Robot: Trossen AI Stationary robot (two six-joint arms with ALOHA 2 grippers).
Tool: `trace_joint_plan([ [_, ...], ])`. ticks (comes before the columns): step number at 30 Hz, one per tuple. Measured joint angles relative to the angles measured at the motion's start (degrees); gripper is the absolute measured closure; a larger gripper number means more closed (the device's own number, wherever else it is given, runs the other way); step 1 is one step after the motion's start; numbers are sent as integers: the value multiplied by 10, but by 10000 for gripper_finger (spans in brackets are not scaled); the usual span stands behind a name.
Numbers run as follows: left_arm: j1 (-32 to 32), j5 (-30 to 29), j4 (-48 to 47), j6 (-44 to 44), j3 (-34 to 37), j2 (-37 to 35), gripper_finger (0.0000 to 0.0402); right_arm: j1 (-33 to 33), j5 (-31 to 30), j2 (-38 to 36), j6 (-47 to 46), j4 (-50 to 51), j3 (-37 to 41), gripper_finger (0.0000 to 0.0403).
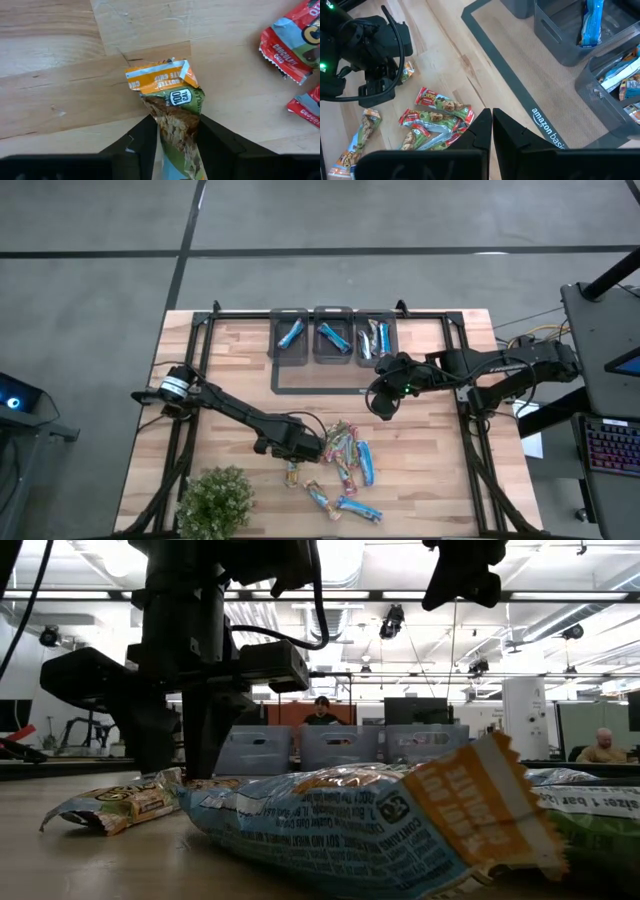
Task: Pick and place Granola Bars by type
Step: Put the yellow granola bar into the right black bin
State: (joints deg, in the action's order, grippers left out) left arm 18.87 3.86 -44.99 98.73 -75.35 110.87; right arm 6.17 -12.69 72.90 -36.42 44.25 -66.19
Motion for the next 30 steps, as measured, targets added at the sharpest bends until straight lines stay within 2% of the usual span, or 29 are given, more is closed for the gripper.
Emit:
trace_joint_plan([
  [19, 0, 0, 0, -11, 0, 0, 325, 0, -10, 0, 0, 0, 0, 394],
  [30, 0, 1, 0, -17, -7, -2, 329, 0, -10, 0, 0, 0, 0, 394],
])
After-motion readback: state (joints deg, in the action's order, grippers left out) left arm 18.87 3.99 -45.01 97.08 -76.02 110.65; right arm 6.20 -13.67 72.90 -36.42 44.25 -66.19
